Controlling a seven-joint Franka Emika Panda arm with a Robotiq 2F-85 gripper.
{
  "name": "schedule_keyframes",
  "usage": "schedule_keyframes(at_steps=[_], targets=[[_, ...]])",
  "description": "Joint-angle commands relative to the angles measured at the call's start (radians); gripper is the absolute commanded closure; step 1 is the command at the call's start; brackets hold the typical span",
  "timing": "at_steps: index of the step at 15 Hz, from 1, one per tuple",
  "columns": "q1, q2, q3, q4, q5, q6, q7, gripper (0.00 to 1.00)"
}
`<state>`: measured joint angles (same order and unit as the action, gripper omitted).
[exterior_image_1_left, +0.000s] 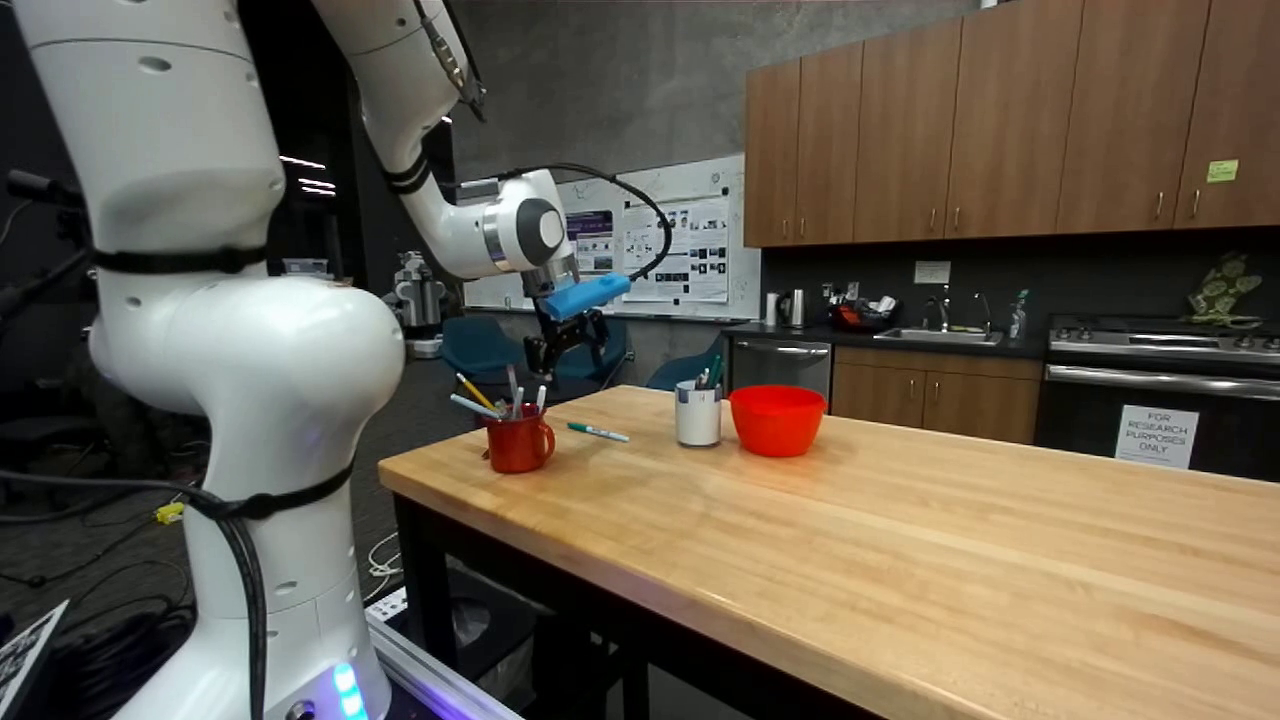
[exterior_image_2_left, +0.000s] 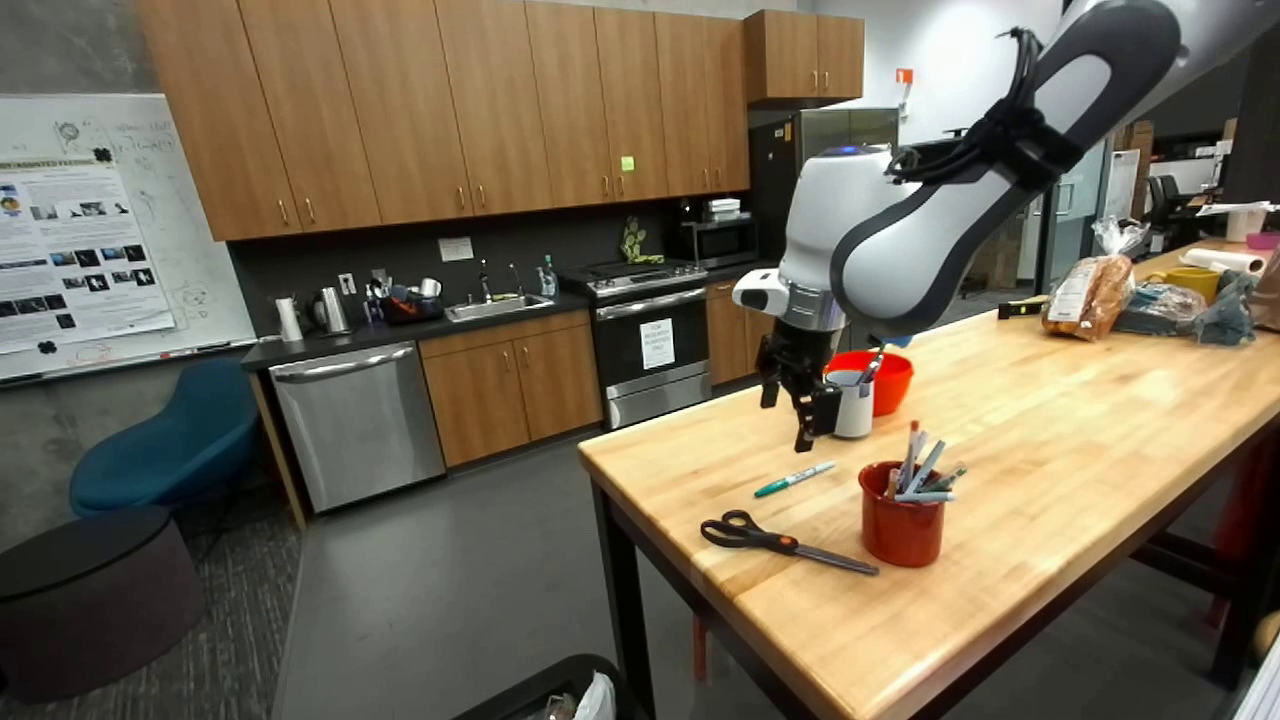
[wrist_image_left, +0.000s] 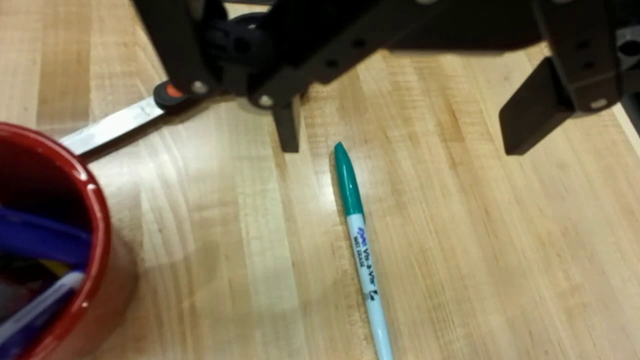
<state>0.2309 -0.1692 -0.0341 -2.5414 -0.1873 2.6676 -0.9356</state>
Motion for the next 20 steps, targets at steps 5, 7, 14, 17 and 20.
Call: schedule_keyframes(at_steps=[5,7,14,17,20], targets=[[-0.055,0.16,0.046,0.083,0.036,0.029,-0.174,0.0],[-0.075,0.187,0.056,0.1,0.033,0.024,-0.187,0.0],[-0.12,0.254,0.099,0.141,0.033,0.019,-0.2,0.0],[-0.127,0.266,0.117,0.137,0.035,0.015,-0.197,0.01],[-0.133,0.275,0.131,0.134,0.038,0.011,-0.199,0.3]])
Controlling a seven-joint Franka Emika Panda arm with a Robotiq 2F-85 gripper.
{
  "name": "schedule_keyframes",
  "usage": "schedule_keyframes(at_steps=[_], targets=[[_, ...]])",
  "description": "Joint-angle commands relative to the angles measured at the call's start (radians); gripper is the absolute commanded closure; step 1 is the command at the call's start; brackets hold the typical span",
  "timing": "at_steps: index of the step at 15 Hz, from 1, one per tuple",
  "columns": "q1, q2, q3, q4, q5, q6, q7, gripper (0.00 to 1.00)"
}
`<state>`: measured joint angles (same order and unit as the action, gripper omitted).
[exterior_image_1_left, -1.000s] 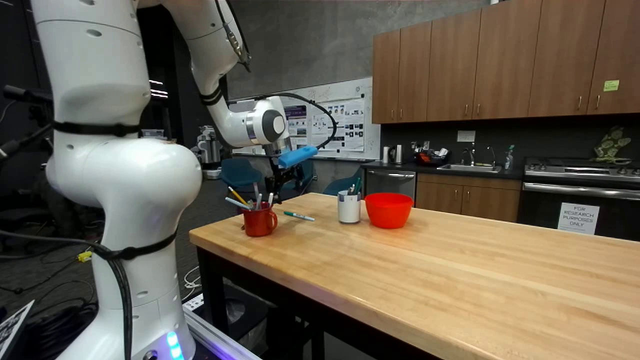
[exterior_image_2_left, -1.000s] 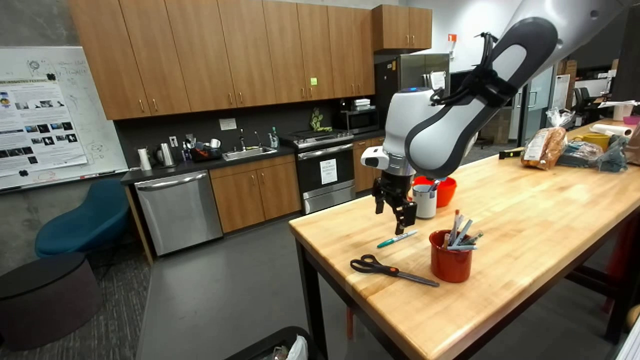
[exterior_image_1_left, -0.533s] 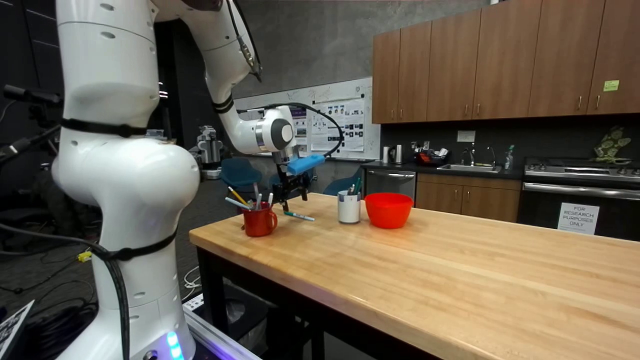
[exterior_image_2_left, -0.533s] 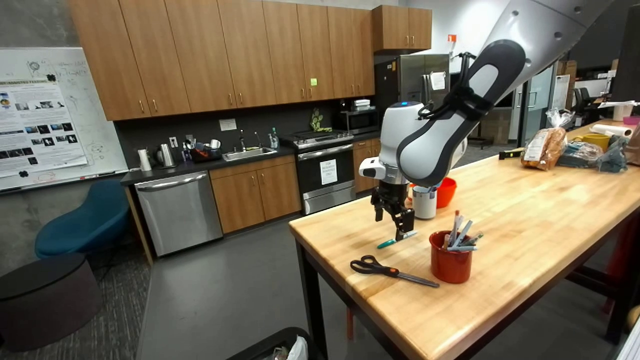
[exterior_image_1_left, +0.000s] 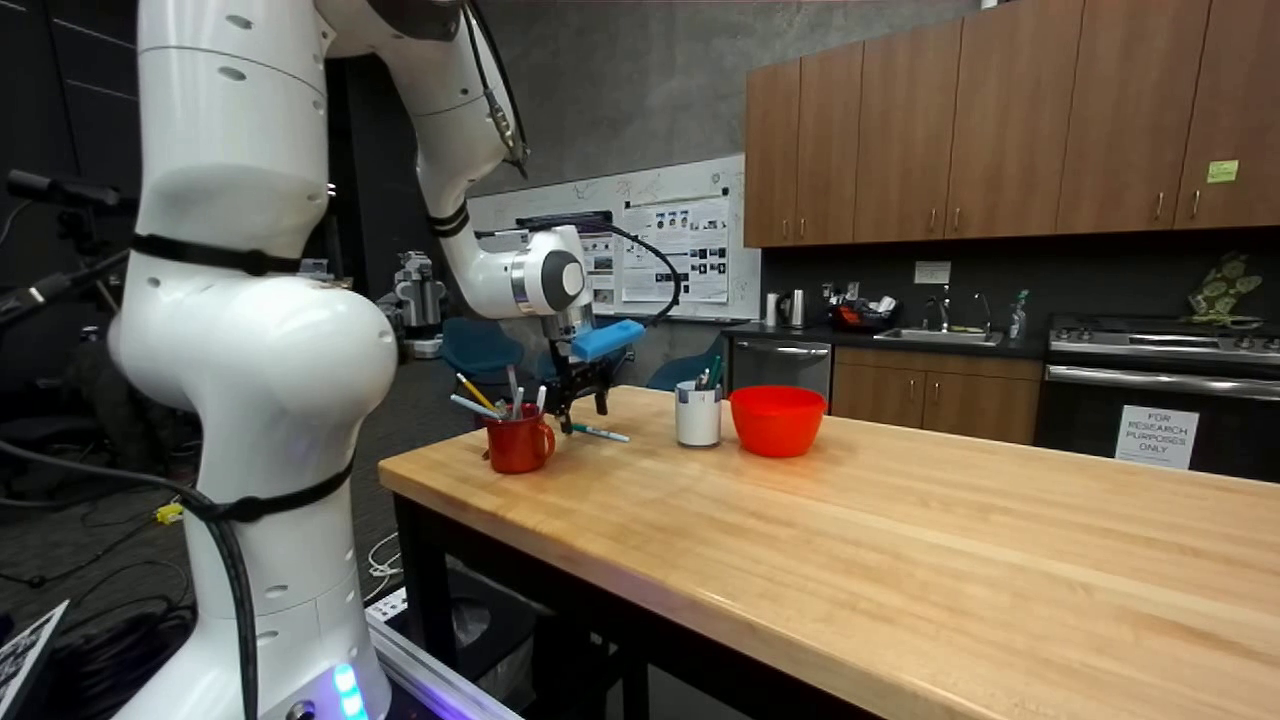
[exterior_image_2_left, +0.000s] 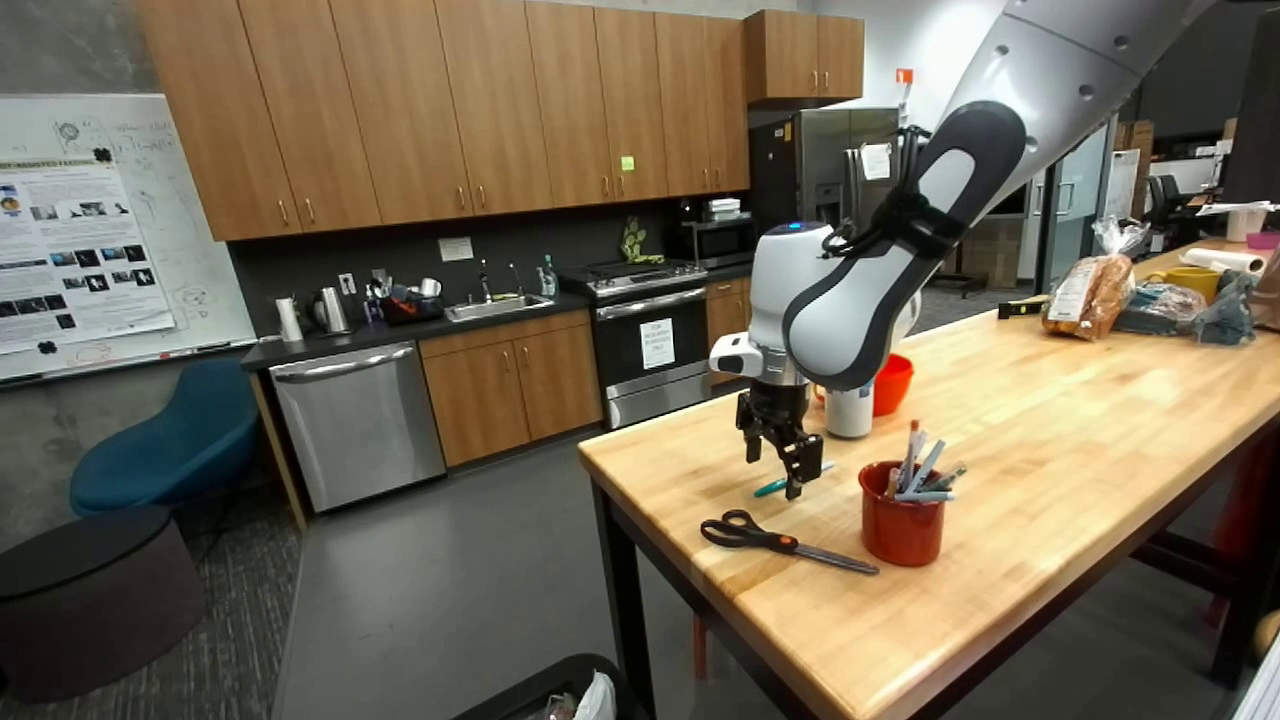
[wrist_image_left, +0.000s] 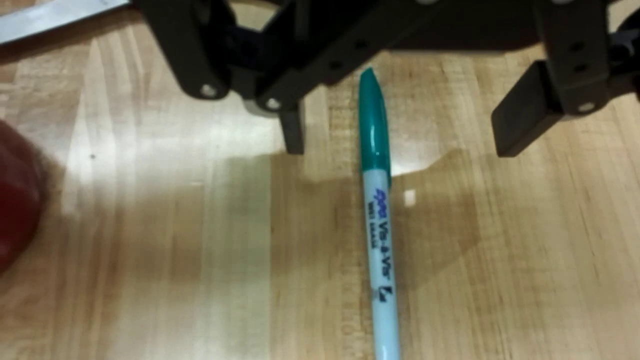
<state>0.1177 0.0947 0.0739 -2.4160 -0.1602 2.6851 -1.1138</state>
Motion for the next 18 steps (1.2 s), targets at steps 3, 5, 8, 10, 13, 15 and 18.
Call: schedule_keyframes(at_steps=[3,5,8,10,13,15,18], targets=[[-0.023,0.008,0.032,0.012,0.016,-0.014,-0.022,0.46],[-0.023,0.003,0.035,0.016,0.018,-0.027,-0.022,0.53],[-0.019,-0.018,0.039,0.018,0.013,-0.049,-0.009,0.74],[-0.017,-0.029,0.042,0.02,0.012,-0.059,0.002,0.92],[-0.014,-0.064,0.048,0.016,0.029,-0.065,0.011,0.99],[-0.011,-0.099,0.054,0.009,0.066,-0.067,0.013,0.97],[0.0,-0.166,0.058,0.0,0.147,-0.073,0.046,0.97]])
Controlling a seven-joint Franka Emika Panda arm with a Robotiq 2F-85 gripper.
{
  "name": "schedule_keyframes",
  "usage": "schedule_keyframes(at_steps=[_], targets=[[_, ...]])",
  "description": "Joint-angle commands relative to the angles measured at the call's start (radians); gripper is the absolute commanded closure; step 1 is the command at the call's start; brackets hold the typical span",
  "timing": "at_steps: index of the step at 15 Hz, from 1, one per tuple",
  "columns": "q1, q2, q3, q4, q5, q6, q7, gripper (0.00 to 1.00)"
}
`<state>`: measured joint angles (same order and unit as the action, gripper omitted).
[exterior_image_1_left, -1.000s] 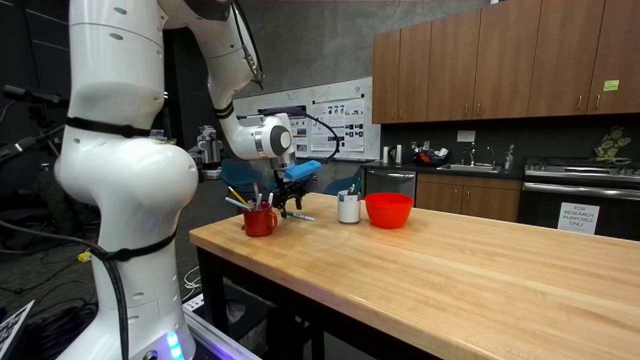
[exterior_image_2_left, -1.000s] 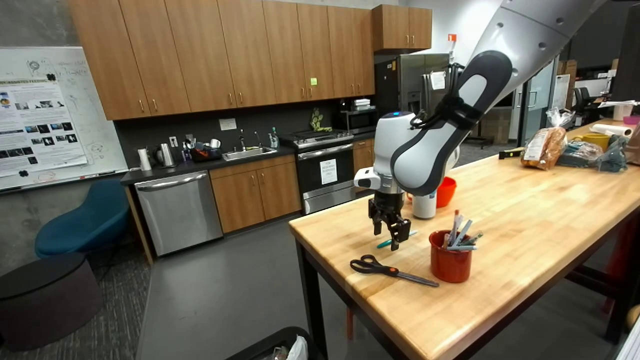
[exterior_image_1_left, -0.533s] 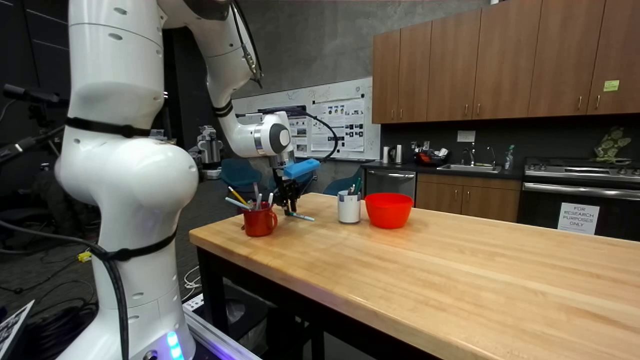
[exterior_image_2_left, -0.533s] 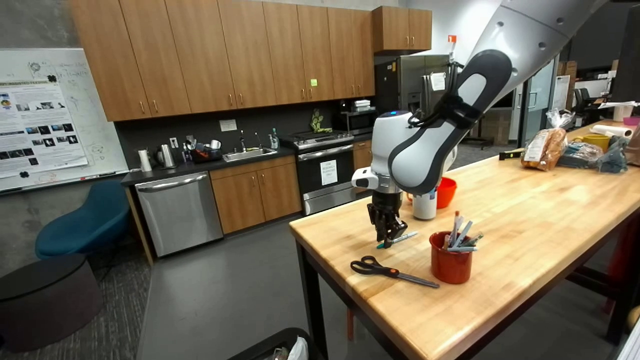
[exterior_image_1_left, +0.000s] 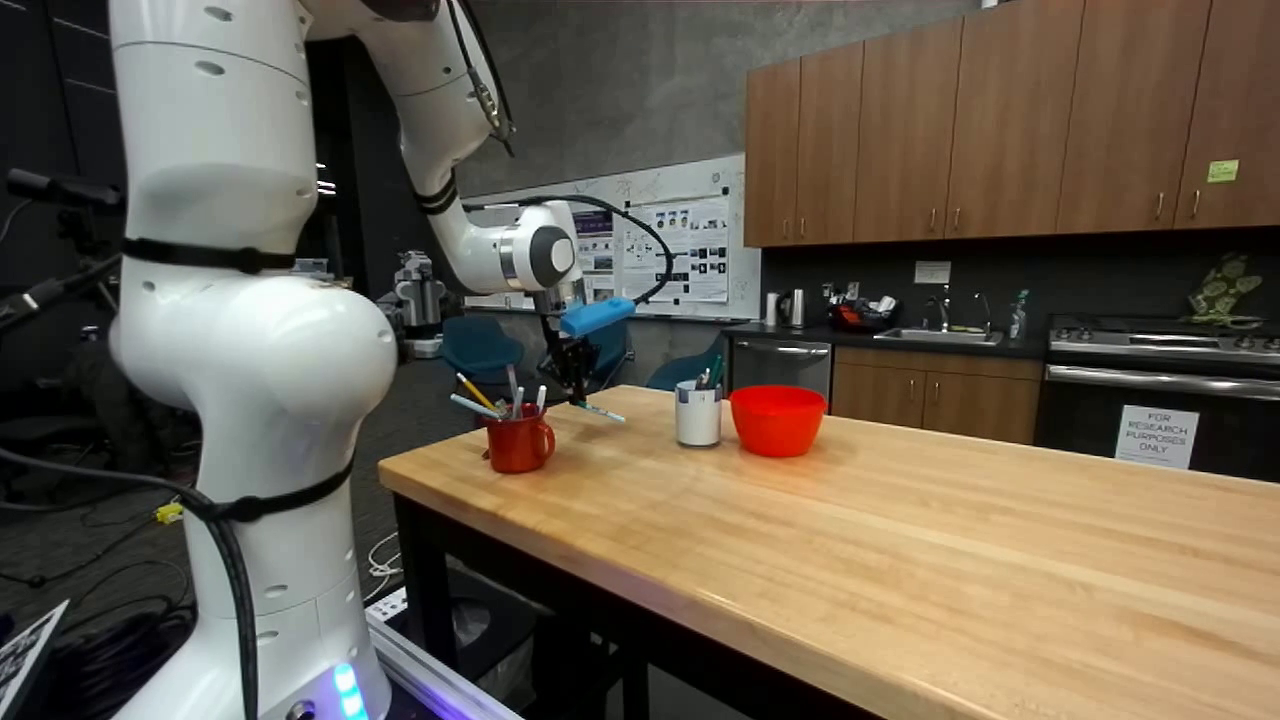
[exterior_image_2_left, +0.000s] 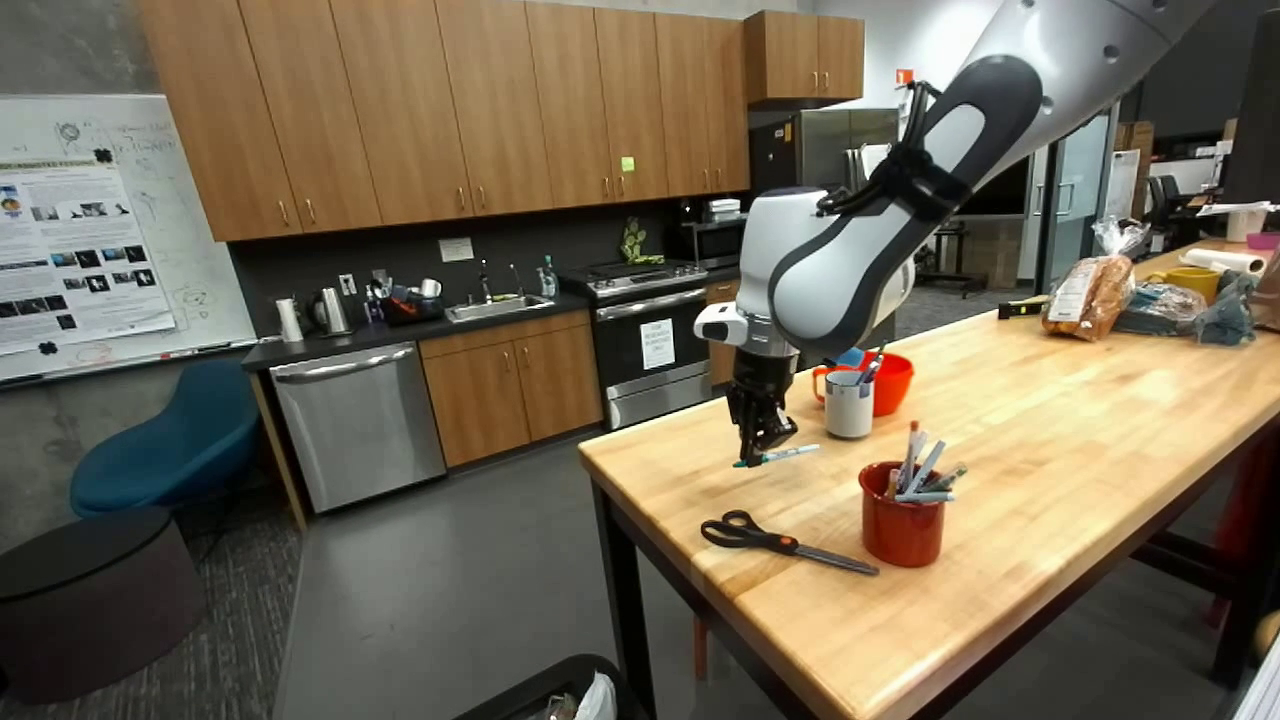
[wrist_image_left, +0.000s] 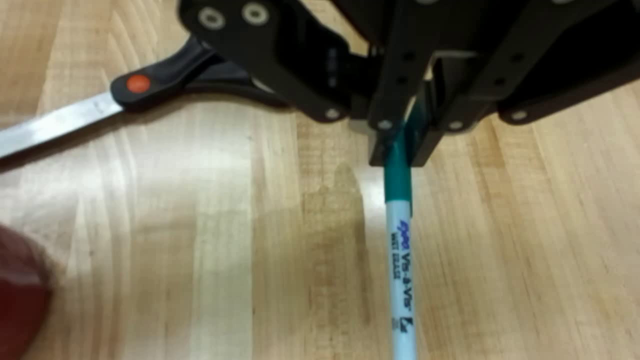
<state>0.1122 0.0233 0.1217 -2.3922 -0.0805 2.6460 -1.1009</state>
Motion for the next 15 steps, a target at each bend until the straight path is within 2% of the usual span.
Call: schedule_keyframes(at_steps=[1,7,10,15], targets=[[0.011,-0.121,0.01,-0.024,0.104,-0.046,0.051,0.97],[0.045,-0.295,-0.02,-0.025,0.265,-0.17,0.262,0.97],[0.064,-0.352,-0.049,-0.035,0.335,-0.185,0.365,0.97],[0.108,-0.406,-0.137,-0.091,0.513,-0.173,0.377,0.97]])
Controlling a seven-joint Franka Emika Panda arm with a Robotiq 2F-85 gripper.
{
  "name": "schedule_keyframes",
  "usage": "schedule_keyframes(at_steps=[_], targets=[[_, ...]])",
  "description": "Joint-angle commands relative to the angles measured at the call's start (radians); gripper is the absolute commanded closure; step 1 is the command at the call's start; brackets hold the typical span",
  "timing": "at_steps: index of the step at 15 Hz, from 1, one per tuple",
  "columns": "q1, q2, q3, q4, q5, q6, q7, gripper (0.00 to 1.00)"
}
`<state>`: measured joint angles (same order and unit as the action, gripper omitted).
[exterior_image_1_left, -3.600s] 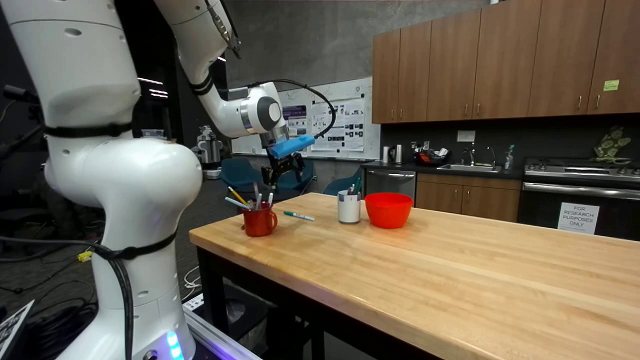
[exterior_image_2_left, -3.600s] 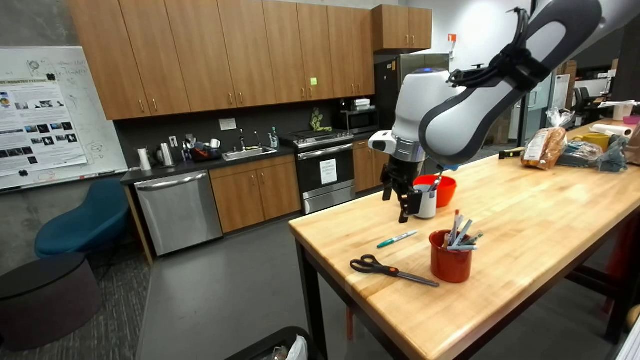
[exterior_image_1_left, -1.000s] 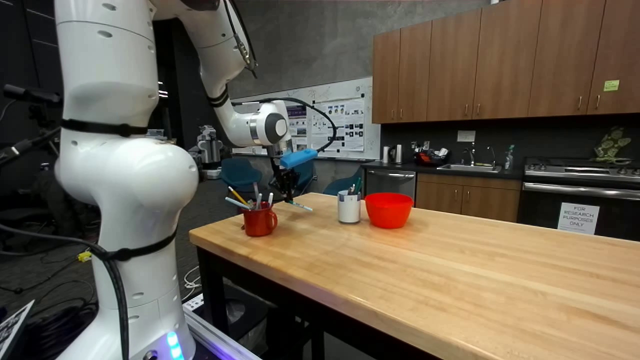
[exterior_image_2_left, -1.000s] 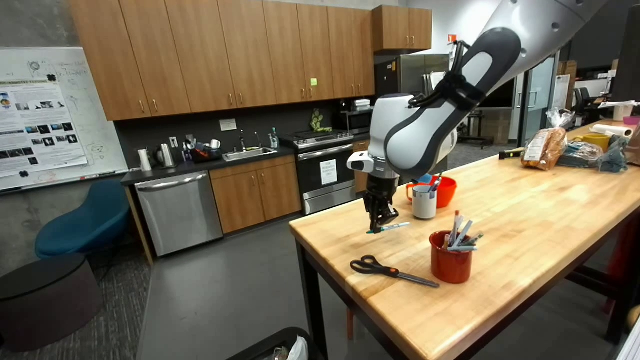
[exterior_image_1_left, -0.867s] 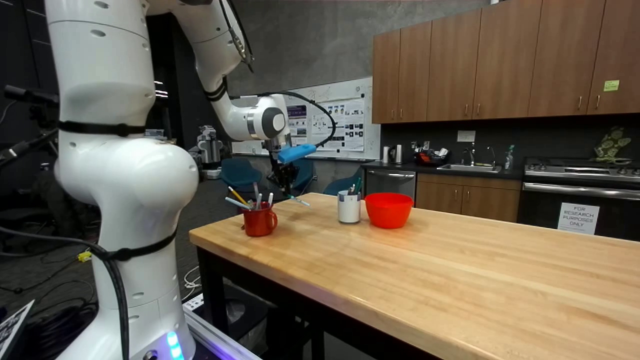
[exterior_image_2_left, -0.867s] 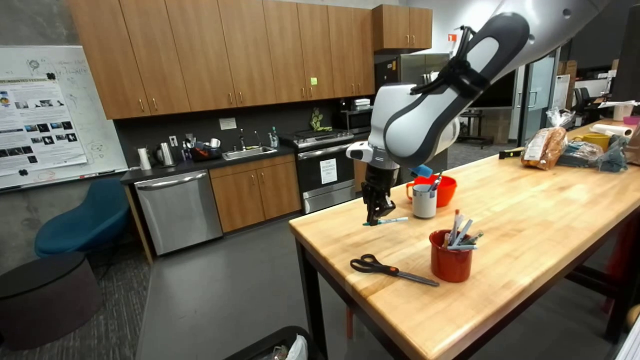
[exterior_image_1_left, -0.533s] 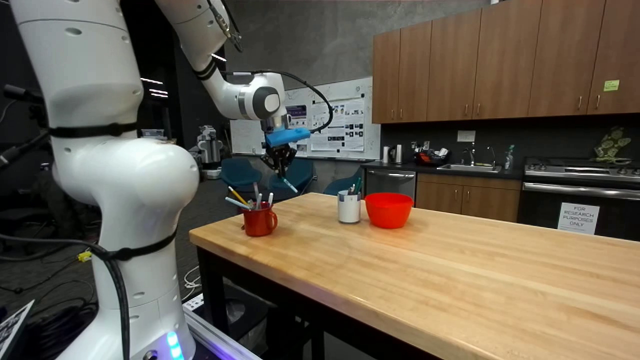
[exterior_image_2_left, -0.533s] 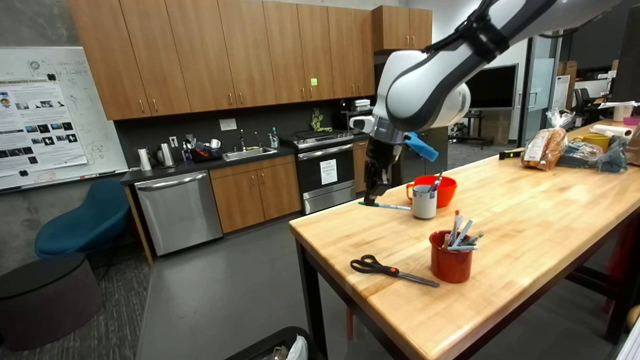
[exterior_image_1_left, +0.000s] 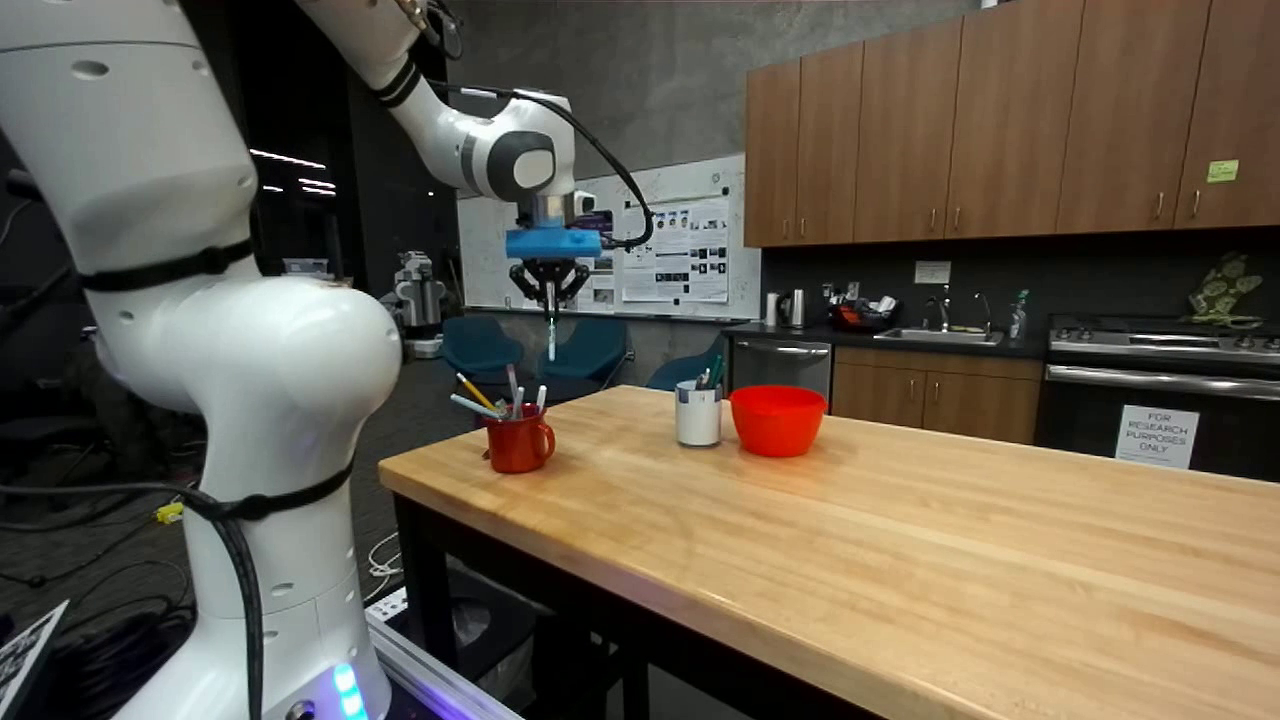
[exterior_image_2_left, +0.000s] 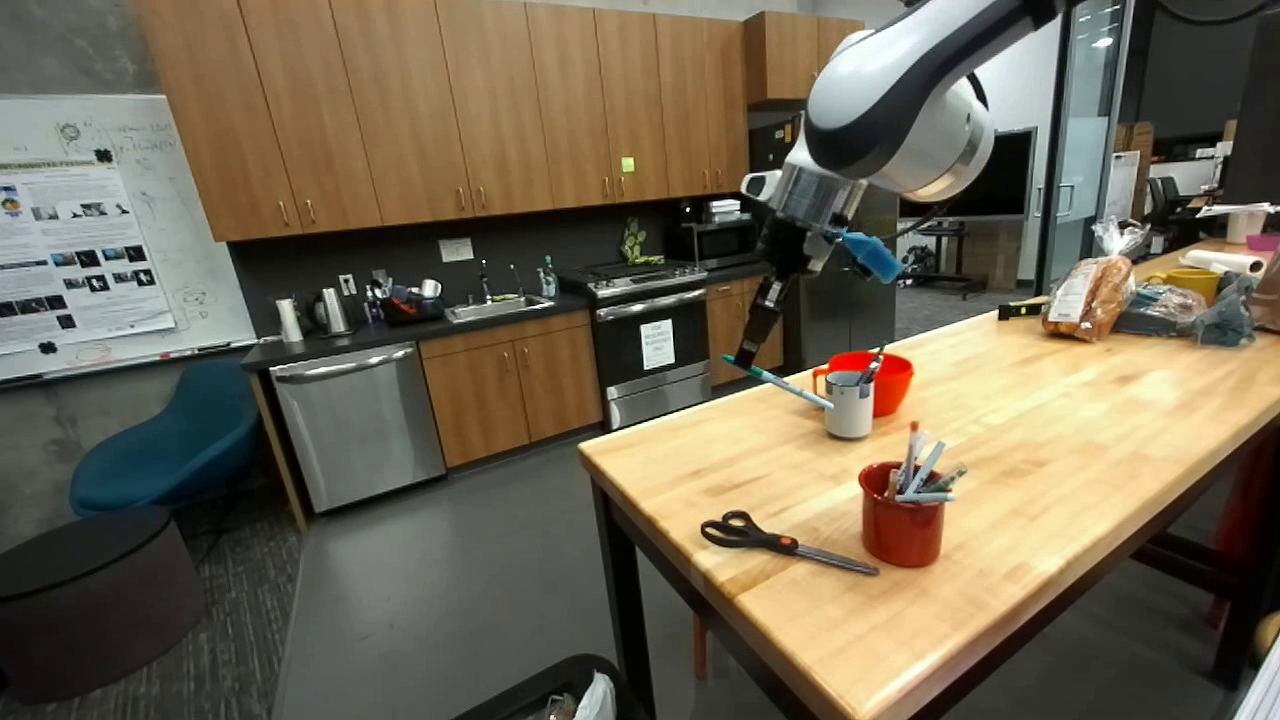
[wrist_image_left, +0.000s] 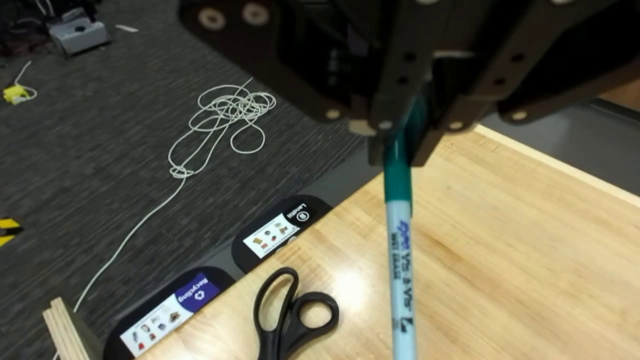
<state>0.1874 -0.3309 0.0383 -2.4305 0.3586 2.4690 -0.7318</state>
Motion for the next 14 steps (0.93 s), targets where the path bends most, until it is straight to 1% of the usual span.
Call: schedule_keyframes(at_steps=[1,6,8,10,14], targets=[[0.038,-0.06,-0.071,-0.068,0.101,0.008,-0.008,0.97],[0.071,-0.127,-0.15,-0.15,0.184,-0.016,-0.167,0.97],[0.079,-0.149,-0.173,-0.179,0.211,-0.027,-0.212,0.97],[0.084,-0.168,-0.19,-0.206,0.243,-0.047,-0.248,0.97],[0.078,-0.197,-0.201,-0.244,0.291,-0.082,-0.305,0.97]])
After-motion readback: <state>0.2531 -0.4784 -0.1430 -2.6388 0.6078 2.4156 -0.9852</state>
